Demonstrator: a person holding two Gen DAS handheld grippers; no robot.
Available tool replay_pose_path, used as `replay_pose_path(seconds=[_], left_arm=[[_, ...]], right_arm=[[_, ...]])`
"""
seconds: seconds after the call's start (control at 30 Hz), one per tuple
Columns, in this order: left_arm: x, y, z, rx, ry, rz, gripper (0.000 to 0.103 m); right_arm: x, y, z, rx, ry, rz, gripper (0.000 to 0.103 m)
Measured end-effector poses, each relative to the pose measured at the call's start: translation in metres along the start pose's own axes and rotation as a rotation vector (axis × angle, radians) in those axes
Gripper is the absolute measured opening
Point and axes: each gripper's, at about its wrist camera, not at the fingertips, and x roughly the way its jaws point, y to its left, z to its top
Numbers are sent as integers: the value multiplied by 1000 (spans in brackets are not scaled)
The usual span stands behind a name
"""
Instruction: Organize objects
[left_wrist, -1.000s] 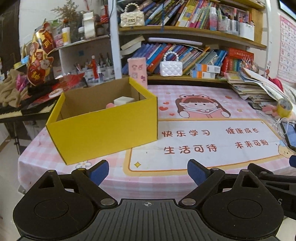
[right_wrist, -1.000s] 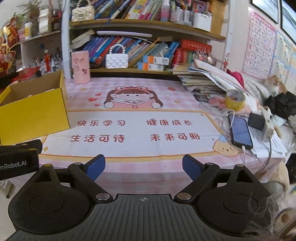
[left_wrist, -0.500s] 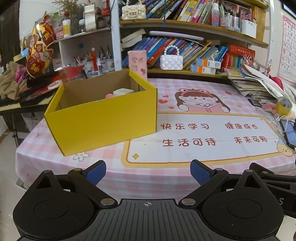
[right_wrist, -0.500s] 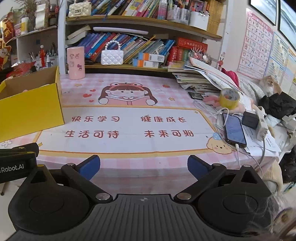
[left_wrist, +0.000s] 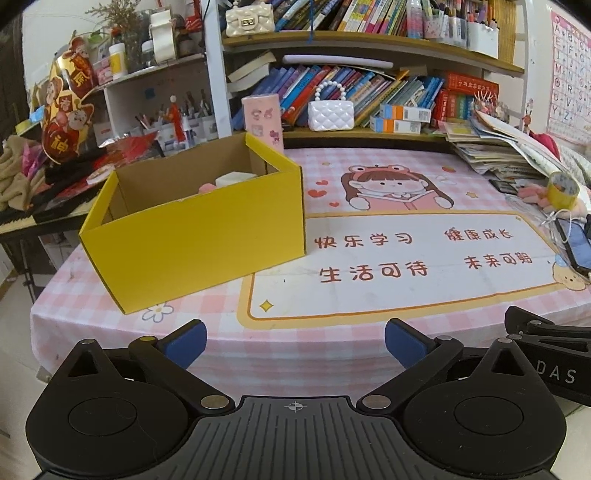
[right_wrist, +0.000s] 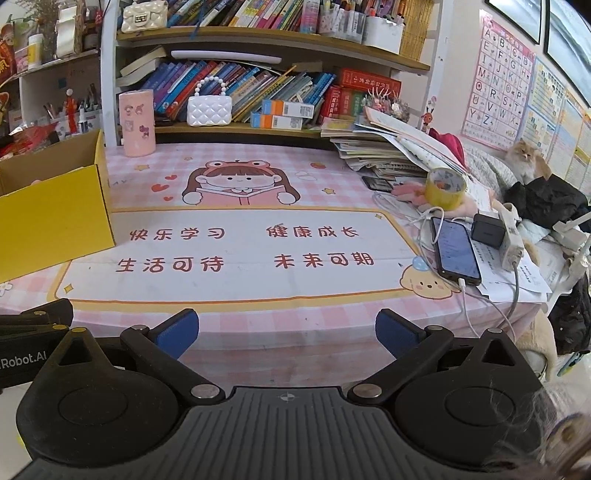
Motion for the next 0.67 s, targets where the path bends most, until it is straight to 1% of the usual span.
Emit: replay_pose_path(seconds=[0.2, 0.67], left_arm=[[0, -1, 0, -2, 6, -5, 103], [-3, -2, 0, -3, -2, 16, 103]], right_arm=[[1, -2, -2, 6, 12, -4, 103], [-1, 0, -2, -8, 10, 2, 103]])
